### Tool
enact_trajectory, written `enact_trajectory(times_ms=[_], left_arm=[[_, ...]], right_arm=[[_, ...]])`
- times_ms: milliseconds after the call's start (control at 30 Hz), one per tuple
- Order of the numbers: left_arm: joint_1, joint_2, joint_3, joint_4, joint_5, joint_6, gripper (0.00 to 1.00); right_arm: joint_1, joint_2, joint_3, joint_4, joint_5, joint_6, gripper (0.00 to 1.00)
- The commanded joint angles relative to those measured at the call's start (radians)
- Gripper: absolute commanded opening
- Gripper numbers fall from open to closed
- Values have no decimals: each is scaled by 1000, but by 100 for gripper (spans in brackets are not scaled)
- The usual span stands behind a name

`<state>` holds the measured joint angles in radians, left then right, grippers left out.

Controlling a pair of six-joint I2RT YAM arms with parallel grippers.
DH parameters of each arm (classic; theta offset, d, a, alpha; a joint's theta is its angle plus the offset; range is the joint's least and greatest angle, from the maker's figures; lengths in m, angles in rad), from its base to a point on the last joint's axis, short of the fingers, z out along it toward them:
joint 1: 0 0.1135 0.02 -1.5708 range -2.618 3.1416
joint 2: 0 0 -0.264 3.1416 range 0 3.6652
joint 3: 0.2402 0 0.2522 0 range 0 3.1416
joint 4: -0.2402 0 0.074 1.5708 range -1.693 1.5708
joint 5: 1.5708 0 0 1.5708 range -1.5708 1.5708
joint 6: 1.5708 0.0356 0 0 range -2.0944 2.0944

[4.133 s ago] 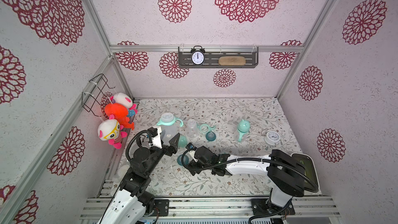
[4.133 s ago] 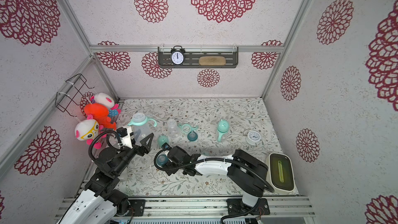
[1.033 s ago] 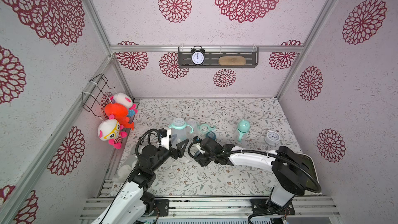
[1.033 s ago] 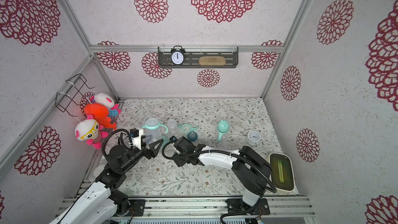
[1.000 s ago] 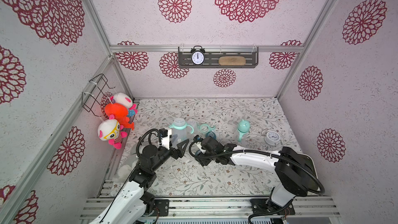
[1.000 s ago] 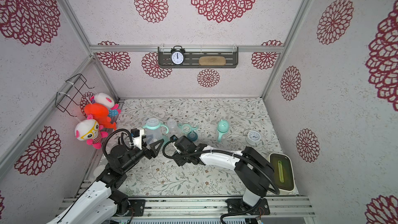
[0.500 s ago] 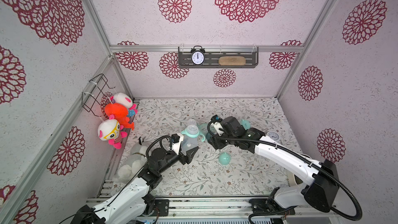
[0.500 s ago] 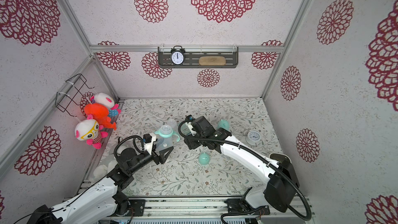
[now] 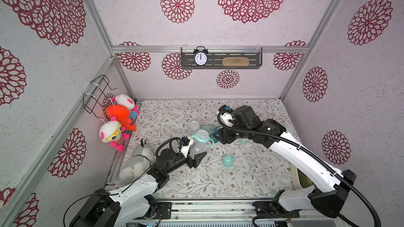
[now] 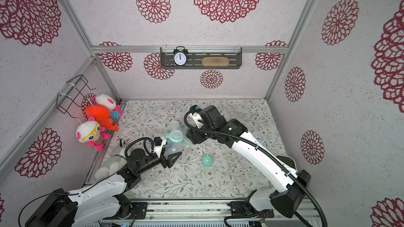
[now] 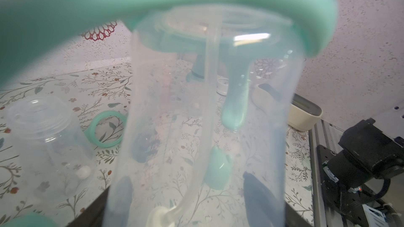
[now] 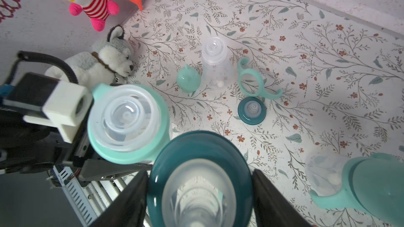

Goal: Assemble the baby bottles
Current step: Pick up the nipple from the center of the board, then close the nipple on the baby bottle.

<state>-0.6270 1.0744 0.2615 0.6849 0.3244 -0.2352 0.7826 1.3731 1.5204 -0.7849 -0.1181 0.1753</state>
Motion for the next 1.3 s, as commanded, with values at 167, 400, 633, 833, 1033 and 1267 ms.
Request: enact_trajectory(times_ms=[167, 400, 633, 833, 1033, 1267], left_arm=[[-47, 22, 27, 74, 27, 31, 0], [-84, 19, 42, 63, 14, 41, 0], [-100, 7, 53, 31, -1, 63, 0], [-103, 8, 62, 24, -2, 69, 0], [-103, 11, 69, 17, -3, 75, 0], [-103, 17, 72, 30, -5, 64, 0]], right_arm=[[-6, 47, 154, -85, -142, -17, 63], [-6, 97, 174, -98, -236, -13, 64], [-6, 118, 166, -97, -304, -10, 64], [-5, 123, 154, -103, -315, -5, 64], [-5, 112, 130, -109, -313, -16, 63], [-6, 106, 107, -100, -320, -8, 63]])
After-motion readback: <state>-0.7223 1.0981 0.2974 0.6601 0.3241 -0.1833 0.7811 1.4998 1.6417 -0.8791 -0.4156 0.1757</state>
